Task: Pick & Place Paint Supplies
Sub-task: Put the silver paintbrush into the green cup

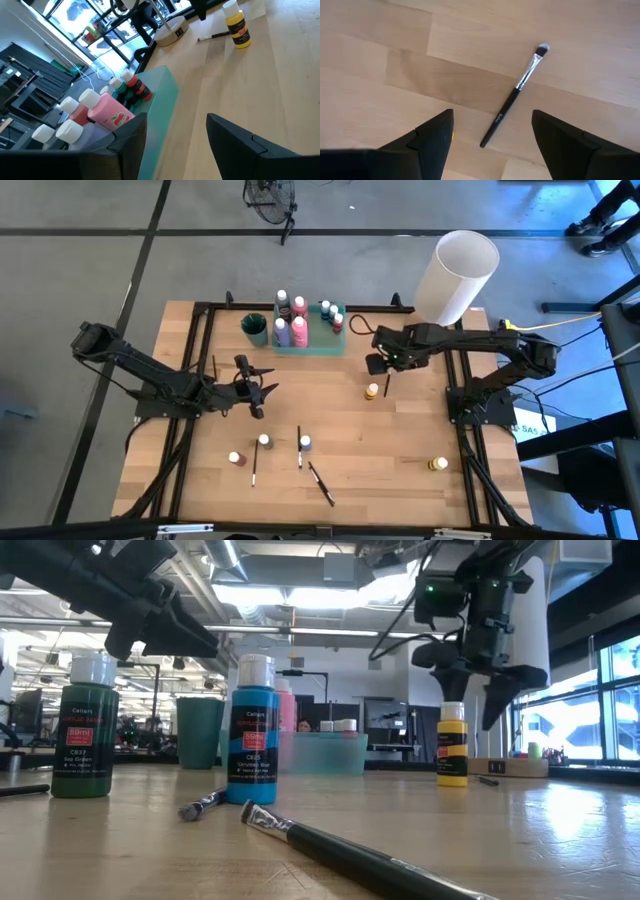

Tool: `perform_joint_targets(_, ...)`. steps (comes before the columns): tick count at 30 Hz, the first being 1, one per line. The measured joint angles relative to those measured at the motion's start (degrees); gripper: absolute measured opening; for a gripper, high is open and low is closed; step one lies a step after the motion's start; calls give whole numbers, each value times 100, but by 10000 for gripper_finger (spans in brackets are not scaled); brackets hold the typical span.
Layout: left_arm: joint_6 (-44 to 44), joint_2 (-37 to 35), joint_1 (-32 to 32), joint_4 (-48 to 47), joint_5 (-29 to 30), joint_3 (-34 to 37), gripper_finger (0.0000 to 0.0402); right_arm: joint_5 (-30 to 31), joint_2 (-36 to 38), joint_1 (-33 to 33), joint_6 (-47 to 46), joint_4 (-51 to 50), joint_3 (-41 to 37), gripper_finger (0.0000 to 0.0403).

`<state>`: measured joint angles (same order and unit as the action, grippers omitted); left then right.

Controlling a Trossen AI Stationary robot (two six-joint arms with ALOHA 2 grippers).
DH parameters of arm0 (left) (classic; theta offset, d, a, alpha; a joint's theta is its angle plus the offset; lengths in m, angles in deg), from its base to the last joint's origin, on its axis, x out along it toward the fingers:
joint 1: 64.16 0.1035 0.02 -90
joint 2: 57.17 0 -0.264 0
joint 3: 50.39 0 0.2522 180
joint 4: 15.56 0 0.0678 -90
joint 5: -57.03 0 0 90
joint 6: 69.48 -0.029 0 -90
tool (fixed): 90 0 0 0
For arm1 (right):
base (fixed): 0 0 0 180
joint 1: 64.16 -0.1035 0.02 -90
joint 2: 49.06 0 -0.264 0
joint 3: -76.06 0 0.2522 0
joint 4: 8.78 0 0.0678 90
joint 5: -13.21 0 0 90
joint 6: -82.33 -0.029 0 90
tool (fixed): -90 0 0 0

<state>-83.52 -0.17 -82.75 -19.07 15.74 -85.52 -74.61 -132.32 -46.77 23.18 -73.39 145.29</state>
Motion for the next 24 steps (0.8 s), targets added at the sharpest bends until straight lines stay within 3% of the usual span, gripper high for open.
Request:
perform_joint_targets(10, 105, 0, 0, -29, 1, 0, 200, -75, -70, 517, 111, -329, -5, 273)
perform_joint_targets(24, 156, 0, 0, -156, 0, 0, 200, -94, -827, 704, 198, -123, -7, 273)
